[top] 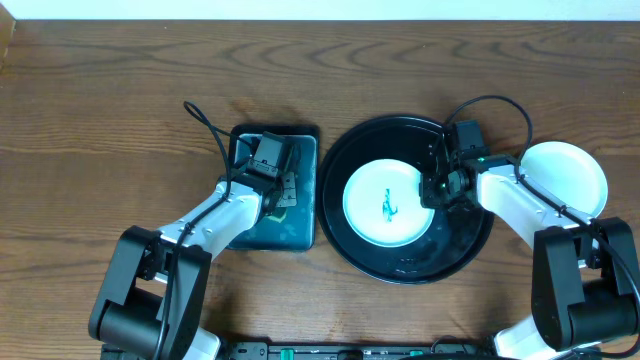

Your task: Clean dirty plates on tray and stack at the side

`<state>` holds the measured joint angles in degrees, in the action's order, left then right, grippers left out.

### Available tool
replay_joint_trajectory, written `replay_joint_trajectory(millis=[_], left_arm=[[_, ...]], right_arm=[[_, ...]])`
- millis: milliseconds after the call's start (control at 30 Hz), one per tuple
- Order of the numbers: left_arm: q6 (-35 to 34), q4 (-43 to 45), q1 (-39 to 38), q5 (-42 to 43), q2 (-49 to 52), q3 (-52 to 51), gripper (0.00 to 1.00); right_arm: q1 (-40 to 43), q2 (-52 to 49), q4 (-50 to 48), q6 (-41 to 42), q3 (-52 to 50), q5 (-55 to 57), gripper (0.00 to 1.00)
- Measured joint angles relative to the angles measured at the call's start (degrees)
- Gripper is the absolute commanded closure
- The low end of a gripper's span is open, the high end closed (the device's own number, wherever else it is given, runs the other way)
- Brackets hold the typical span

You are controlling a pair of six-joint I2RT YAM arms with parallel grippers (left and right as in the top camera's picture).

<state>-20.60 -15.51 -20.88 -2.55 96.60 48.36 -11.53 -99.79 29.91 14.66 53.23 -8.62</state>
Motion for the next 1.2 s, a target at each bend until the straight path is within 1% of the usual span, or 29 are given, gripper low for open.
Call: replay_joint_trajectory(millis=[33,900,1067,1200], left_arm=[[0.0,0.0,0.0,0.0,0.0,0.0,0.92],[0.0,-0.1,0.0,0.0,0.0,0.1,0.93],[0.0,-1.3,0.0,0.0,-0.5,0.3,0.92],[0.0,-4.1,0.0,0.3,-3.0,-0.2,0.93]], right_arm=[[0.0,0.0,-0.2,-0.1,0.0,0.1,0.99],[0.0,0.4,-0.5,-0.2,-0.5,-0.1,0.99],[0.0,0.4,-0.5,-0.2,-0.5,-0.1,0.99],[0.0,0.5,-0.3,-0.2,-0.5,-0.3,0.99]])
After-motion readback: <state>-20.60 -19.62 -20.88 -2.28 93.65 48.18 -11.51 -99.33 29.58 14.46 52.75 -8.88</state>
